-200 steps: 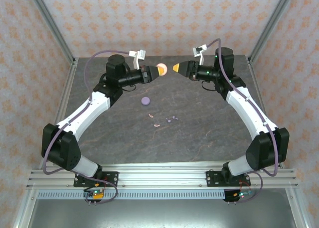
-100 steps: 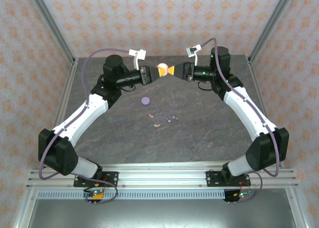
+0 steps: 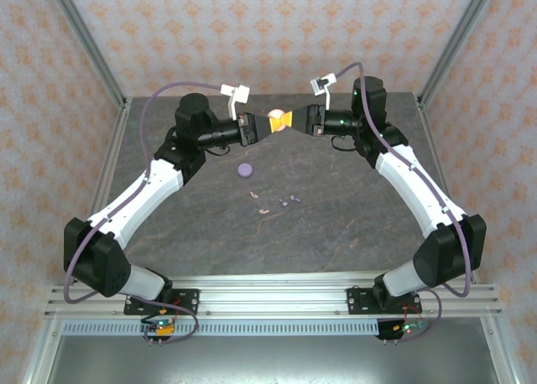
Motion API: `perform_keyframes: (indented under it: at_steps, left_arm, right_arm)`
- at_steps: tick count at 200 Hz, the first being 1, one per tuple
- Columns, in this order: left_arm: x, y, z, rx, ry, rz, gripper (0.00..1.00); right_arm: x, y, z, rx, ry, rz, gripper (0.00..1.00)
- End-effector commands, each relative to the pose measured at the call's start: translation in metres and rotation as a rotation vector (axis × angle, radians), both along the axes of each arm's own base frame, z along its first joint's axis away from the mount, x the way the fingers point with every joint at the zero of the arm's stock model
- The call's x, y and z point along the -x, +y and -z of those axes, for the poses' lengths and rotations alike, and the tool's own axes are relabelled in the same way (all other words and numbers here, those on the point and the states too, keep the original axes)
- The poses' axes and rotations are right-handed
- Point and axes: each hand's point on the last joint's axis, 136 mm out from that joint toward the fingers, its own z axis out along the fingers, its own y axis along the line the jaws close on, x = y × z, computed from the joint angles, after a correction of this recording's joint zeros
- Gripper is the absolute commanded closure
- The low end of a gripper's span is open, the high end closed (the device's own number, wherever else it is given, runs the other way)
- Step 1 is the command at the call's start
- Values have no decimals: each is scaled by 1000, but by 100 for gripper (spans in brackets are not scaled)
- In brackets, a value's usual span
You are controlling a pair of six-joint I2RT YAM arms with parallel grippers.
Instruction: Insert wireless bluetooth earbuds into charging case
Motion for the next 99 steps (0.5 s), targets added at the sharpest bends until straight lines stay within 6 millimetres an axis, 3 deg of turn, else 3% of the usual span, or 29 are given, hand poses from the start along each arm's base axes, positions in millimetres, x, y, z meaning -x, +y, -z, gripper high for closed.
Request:
perform_keyframes:
  at_steps: [1,99]
  left_arm:
    - [15,-4,-21,9,-77,43,80]
    - [30,-1,-10,-78,-75,75,57]
  right_arm:
    - [3,4,-17,-19,-72,-33,74]
    - [11,-1,-5,86,-70,-39,79]
